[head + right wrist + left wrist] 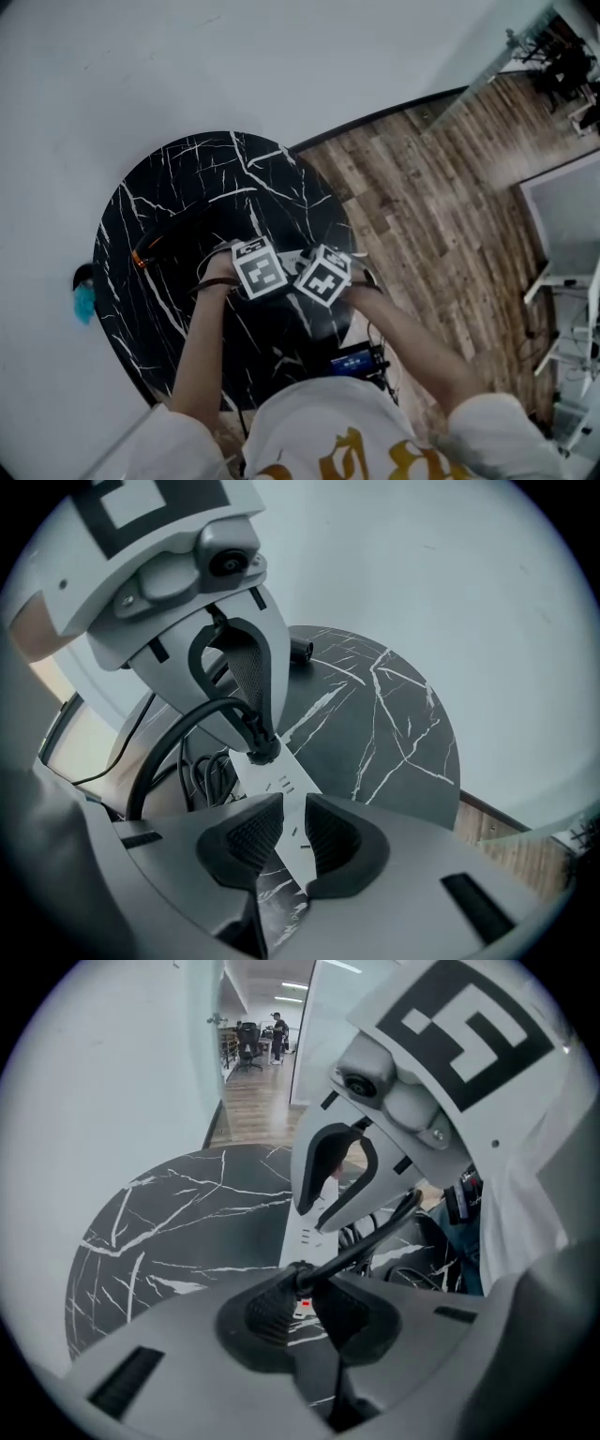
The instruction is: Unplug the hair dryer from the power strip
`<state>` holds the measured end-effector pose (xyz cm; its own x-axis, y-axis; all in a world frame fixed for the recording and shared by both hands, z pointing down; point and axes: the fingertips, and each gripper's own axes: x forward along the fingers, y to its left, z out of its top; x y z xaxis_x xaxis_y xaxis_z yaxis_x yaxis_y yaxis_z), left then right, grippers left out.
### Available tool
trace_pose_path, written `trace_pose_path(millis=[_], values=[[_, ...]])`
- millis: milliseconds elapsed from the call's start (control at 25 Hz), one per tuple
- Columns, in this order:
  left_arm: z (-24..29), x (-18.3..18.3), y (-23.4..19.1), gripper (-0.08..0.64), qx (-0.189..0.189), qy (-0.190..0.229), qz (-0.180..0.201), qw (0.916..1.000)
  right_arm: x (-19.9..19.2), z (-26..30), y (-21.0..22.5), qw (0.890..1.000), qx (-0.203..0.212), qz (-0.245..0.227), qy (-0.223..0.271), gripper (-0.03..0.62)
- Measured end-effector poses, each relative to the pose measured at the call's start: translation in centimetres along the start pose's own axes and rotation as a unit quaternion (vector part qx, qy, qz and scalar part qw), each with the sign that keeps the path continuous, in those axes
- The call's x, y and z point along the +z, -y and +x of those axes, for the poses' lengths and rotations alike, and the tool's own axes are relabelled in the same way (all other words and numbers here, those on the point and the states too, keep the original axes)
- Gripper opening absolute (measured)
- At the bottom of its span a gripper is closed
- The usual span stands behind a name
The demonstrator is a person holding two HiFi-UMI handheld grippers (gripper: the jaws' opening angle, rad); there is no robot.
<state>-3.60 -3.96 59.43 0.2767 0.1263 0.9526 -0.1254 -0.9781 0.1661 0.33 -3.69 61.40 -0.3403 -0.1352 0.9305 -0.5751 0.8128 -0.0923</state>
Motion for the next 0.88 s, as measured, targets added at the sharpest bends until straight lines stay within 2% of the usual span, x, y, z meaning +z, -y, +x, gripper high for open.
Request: trace_pose_path(millis=[120, 240, 360, 440, 520, 600, 680, 800, 880], values=[[0.2, -0.8, -0.1, 0.046, 0.007, -0.006, -0.016, 0.9998, 0.0, -0.1, 0.1, 1.0, 0.0, 0.005, 0.002, 0.067], [-0.1, -0.6, -0.9, 0.048, -0.005, 0.018, -0.03, 0.9994, -0.1, 0.0, 0.0, 1.0, -0.002, 0.001, 0.001, 0.066], [-0.2, 0.1, -0.9, 0.051, -0.016, 0.03, -0.027, 0.9991, -0.2, 0.0, 0.0, 1.0, -0.004, 0.001, 0.003, 0.066], [0.0, 0.1, -0.3, 0.049, -0.006, 0.01, -0.012, 0.9999, -0.1, 0.1, 0.1, 1.0, -0.004, 0.003, 0.006, 0.066], [0.3, -0.4, 0.4, 0.046, 0.019, -0.026, 0.011, 0.9994, -0.1, 0.1, 0.0, 1.0, -0.002, 0.004, 0.005, 0.066], [0.7, -0.9, 0.7, 0.045, 0.03, -0.043, 0.017, 0.9985, 0.0, 0.0, -0.1, 1.0, -0.002, 0.003, 0.006, 0.066], [0.5, -0.9, 0.3, 0.046, 0.011, -0.03, -0.002, 0.9995, 0.0, -0.1, 0.0, 1.0, -0.005, 0.003, 0.009, 0.066], [-0.4, -0.4, -1.4, 0.052, -0.018, 0.016, -0.033, 0.9992, 0.0, 0.0, 0.0, 1.0, -0.007, 0.007, 0.011, 0.065], [-0.4, 0.1, -0.7, 0.052, -0.023, 0.025, -0.03, 0.999, 0.1, 0.0, 0.0, 1.0, -0.006, 0.007, 0.012, 0.065]])
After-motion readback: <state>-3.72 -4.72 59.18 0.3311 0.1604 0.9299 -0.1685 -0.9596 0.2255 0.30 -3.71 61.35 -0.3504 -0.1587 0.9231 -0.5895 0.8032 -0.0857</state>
